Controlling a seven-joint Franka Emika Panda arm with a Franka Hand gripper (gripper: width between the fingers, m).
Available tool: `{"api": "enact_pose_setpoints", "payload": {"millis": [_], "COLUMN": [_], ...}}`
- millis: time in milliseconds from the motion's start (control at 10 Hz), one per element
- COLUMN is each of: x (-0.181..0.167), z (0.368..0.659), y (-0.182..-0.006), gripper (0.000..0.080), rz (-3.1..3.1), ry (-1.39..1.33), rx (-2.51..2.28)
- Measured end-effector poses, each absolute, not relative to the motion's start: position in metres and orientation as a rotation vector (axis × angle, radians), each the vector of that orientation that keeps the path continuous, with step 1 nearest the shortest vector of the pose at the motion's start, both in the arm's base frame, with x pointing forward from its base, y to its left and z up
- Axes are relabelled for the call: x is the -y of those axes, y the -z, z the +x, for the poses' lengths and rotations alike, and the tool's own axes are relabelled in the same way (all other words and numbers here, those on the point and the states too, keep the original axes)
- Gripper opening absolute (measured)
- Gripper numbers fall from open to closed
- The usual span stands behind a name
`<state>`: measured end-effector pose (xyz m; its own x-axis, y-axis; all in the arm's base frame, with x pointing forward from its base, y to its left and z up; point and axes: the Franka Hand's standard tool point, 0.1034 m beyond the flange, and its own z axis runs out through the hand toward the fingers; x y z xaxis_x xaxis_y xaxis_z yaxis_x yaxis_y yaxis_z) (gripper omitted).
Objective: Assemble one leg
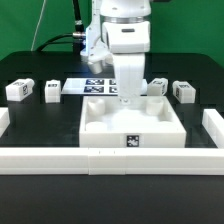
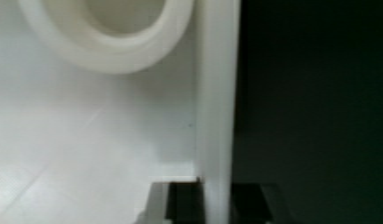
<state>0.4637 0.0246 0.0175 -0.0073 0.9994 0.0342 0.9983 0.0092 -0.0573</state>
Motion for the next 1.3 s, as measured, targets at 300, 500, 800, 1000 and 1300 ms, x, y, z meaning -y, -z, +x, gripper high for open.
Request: {"api": "enact_pose_setpoints", "payload": {"millis": [300, 500, 800, 1000, 1300], "x": [-0.052, -0.063, -0.068, -0.069, -0.068], "z": [0.488, 0.494, 0.496, 0.496, 0.496], "y": [-0.018, -0.018, -0.019, -0.018, -0.018], "gripper": [0.0057, 0.0057, 0.0057, 0.0057, 0.0268], "rz": [-2.178, -2.196, -2.223, -2.222, -2.224], "ry": [0.029, 0.04, 0.042, 0.042, 0.041], "rx": [2.187, 2.173, 2.147, 2.147, 2.145]}}
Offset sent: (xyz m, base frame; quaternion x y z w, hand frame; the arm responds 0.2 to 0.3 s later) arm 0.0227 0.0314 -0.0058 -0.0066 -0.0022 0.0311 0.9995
